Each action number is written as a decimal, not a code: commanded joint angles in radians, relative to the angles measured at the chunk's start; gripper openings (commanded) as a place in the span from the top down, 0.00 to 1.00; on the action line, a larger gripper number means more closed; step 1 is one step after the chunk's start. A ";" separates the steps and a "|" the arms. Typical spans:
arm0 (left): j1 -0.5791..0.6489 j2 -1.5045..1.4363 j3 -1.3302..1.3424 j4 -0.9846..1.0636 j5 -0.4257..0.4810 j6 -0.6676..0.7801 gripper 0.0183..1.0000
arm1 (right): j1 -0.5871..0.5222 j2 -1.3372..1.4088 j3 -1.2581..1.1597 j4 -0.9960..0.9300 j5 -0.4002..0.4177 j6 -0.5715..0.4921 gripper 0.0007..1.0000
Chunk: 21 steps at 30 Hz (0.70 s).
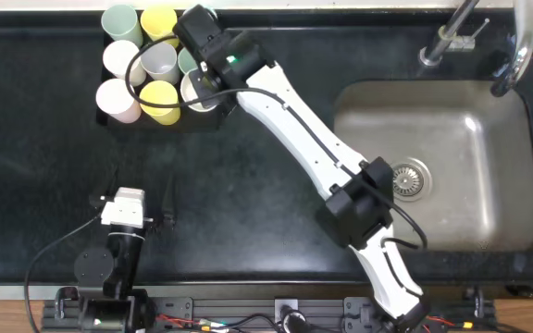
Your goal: Store Cups
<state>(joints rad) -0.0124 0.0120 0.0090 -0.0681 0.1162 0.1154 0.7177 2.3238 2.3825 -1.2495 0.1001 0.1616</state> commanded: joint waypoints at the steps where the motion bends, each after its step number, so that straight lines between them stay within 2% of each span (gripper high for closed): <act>1: 0.006 -0.009 -0.001 -0.006 -0.005 0.011 0.00 | 0.002 0.025 0.031 0.009 -0.027 0.020 0.96; 21: 0.006 -0.009 -0.001 -0.006 -0.005 0.011 0.00 | 0.002 0.085 0.030 0.024 -0.037 0.042 0.96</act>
<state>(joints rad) -0.0120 0.0120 0.0090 -0.0681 0.1158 0.1154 0.7177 2.4100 2.3825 -1.2331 0.0669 0.1913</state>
